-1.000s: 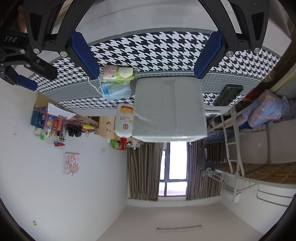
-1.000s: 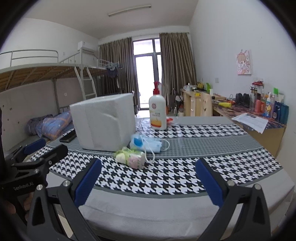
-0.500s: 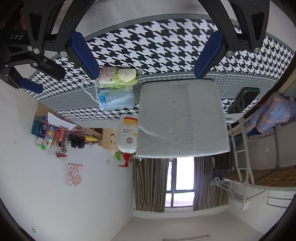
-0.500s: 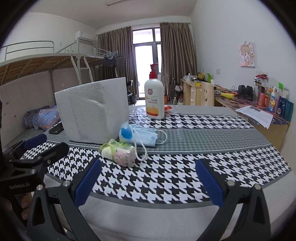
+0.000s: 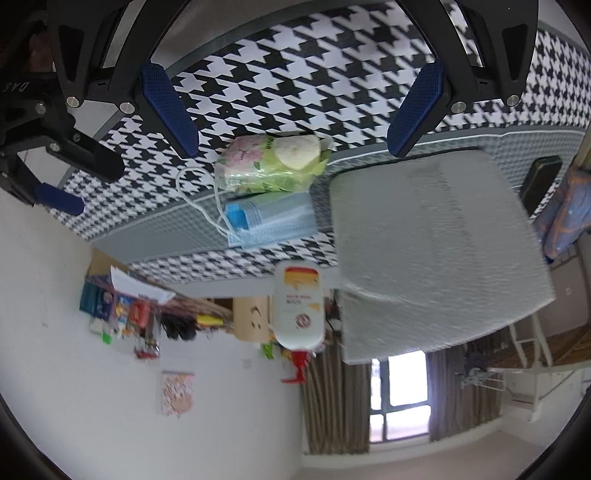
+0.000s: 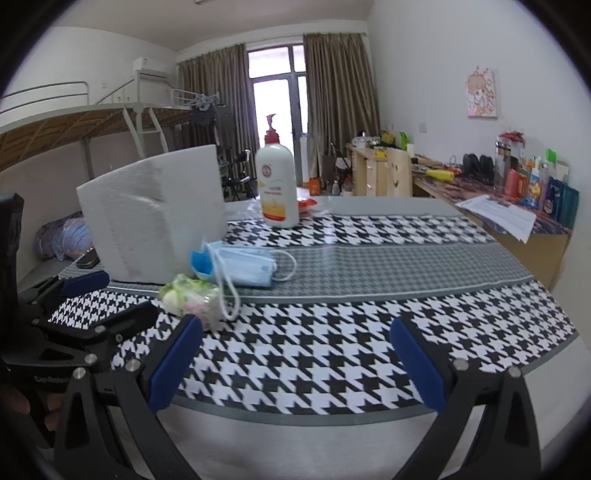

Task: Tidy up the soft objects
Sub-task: 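Move the left tool toward the green-printed packet and the right tool toward the blue mask, then grasp the green-printed packet with the left tool while the right tool grasps the blue mask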

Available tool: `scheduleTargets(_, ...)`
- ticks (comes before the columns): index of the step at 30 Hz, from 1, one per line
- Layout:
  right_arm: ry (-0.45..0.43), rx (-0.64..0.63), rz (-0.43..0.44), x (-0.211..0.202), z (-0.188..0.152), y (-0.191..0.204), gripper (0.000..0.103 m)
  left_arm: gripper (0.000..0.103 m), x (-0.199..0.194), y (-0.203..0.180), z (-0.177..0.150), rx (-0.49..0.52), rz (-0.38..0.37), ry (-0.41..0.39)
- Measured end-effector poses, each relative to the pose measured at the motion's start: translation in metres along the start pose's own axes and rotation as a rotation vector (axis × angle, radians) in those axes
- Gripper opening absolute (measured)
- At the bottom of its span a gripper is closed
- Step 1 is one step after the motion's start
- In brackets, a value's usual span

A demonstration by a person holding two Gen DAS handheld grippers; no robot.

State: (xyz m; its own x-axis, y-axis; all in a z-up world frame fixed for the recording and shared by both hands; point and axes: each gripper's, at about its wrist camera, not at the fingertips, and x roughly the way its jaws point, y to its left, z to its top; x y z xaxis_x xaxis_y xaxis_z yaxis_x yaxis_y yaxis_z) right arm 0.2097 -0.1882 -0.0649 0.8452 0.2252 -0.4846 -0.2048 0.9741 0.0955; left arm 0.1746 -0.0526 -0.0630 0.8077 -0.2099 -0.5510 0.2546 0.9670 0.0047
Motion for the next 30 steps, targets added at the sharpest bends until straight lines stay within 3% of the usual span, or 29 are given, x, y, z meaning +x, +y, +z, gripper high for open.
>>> scheduleTargets(8,0.016,0.034,-0.013,0.005,0.000,-0.016,0.103,0.102,0.026,-0.009,0.007,0.038,-0.076,0.091)
scheduleTargets(17,0.014,0.059,0.005,0.006,0.002,-0.026,0.103,0.102,0.056,-0.010,0.010,0.023,-0.021,0.239)
scheduleTargets(27,0.022,0.070,0.039,0.009,0.000,-0.030,0.102,0.101,0.068,-0.019,0.015,0.066,0.026,0.290)
scheduleTargets(30,0.025,0.082,0.043,0.010,-0.002,-0.033,0.102,0.094,0.074,-0.019,0.017,0.066,0.034,0.303)
